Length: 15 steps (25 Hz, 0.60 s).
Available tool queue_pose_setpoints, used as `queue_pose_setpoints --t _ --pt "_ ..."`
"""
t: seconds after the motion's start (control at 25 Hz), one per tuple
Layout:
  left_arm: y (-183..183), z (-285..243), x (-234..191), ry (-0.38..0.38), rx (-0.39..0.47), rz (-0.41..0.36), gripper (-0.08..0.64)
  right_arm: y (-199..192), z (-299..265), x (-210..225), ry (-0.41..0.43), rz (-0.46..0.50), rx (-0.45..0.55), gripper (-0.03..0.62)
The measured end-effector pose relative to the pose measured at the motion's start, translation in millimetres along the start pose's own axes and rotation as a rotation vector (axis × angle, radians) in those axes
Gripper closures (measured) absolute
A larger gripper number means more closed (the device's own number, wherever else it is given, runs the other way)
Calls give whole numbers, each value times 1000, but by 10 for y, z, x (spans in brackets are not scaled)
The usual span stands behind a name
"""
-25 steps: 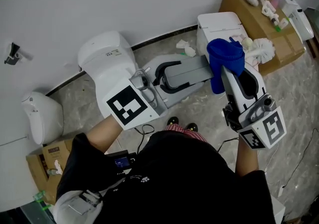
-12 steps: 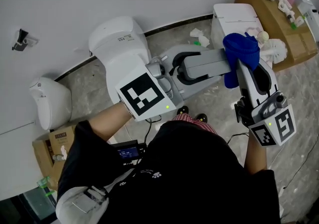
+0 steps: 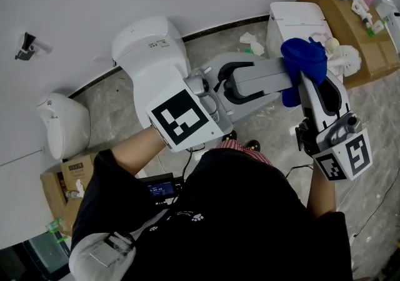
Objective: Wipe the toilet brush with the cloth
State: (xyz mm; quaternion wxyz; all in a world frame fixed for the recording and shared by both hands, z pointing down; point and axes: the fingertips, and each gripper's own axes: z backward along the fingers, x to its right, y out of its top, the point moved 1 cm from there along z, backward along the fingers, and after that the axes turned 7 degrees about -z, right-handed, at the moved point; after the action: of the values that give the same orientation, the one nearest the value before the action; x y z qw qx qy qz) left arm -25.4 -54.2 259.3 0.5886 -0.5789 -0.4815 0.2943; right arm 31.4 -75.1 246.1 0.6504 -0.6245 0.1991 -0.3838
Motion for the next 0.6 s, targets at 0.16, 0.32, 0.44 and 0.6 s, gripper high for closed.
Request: queue_pose_setpoints --t 0.16,0.32,0.44,0.6 --pt "-16 23 -9 2 -3 15 379 -18 -20 1 -8 12 -13 523" --pt "-18 32 -4 7 2 41 379 -21 -21 7 -8 6 -15 522" --pt "-11 20 2 12 0 38 379 -14 -11 31 -14 8 -12 522" --pt "25 -2 4 22 7 41 379 23 27 111 -41 24 -11 522"
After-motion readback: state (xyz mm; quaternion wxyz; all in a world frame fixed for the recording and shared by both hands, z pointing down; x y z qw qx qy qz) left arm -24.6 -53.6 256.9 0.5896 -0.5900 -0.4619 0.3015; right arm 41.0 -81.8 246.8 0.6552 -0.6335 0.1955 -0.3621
